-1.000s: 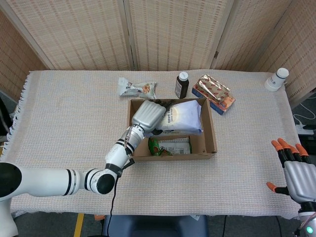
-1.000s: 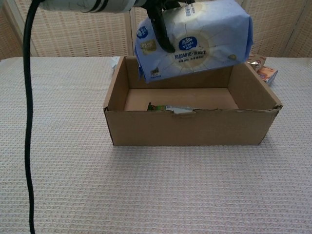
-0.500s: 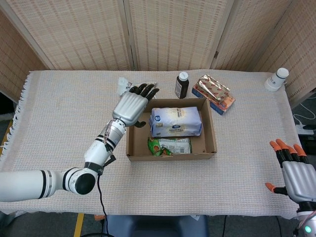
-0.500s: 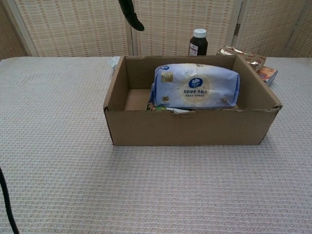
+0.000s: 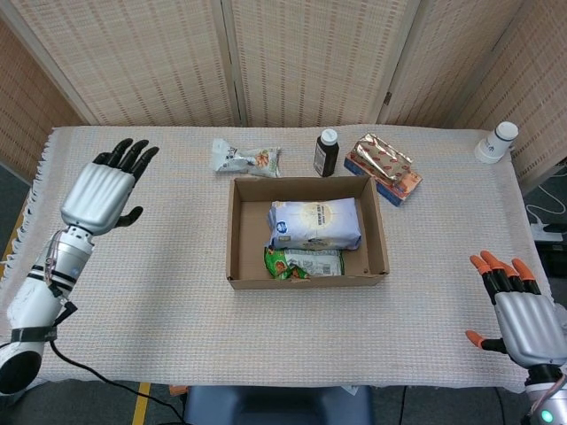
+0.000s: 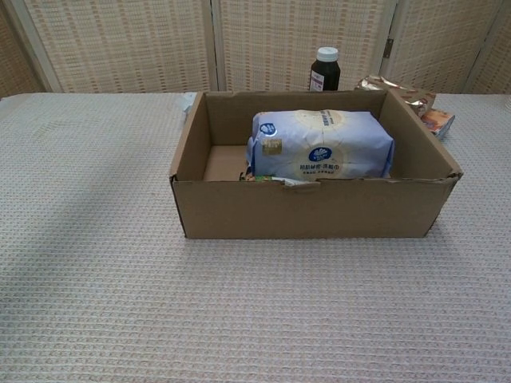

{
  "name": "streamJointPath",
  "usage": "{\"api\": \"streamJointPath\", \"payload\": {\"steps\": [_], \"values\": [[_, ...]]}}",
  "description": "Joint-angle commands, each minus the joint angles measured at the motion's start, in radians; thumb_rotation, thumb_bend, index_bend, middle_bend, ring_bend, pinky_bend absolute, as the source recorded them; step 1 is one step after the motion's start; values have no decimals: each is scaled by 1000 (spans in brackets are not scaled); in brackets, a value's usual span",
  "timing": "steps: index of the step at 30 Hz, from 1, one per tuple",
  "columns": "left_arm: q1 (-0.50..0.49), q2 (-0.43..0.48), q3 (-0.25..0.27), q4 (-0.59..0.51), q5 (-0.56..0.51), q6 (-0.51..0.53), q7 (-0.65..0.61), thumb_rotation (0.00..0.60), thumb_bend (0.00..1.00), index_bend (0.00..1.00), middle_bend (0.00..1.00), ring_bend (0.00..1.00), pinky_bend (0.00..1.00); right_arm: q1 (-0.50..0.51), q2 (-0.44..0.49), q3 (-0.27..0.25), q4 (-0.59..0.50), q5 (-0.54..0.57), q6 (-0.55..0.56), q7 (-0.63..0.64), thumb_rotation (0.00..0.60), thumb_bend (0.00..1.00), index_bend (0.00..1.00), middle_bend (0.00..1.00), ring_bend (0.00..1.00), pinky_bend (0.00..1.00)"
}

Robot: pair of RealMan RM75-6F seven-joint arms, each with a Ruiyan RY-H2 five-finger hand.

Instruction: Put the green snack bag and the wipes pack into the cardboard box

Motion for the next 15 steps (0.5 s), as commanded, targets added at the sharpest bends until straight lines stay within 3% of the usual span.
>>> {"api": "streamJointPath", "payload": {"steps": [1,4,8,15], "values": [[255,77,93,111,361,140,-330,600,264,21,71,65,305,1,-2,-3,0,-7,-7,2,600,4,70,9,0,0],[354,74,114,172,477,258,-410,600,249,58,131,119,360,1,1,-5,0,-16,-13,8,600,4,69,9,0,0],[476,74,162,214,574,358,-427,600,226,73,145,134,337,-9,5,-13,0,-49,-6,18,600,5,69,9,0,0],[610,5,218,326,666,404,-414,600,222,66,135,118,291,-11,0,-16,0,-51,-9,5,600,4,69,9,0,0]]}}
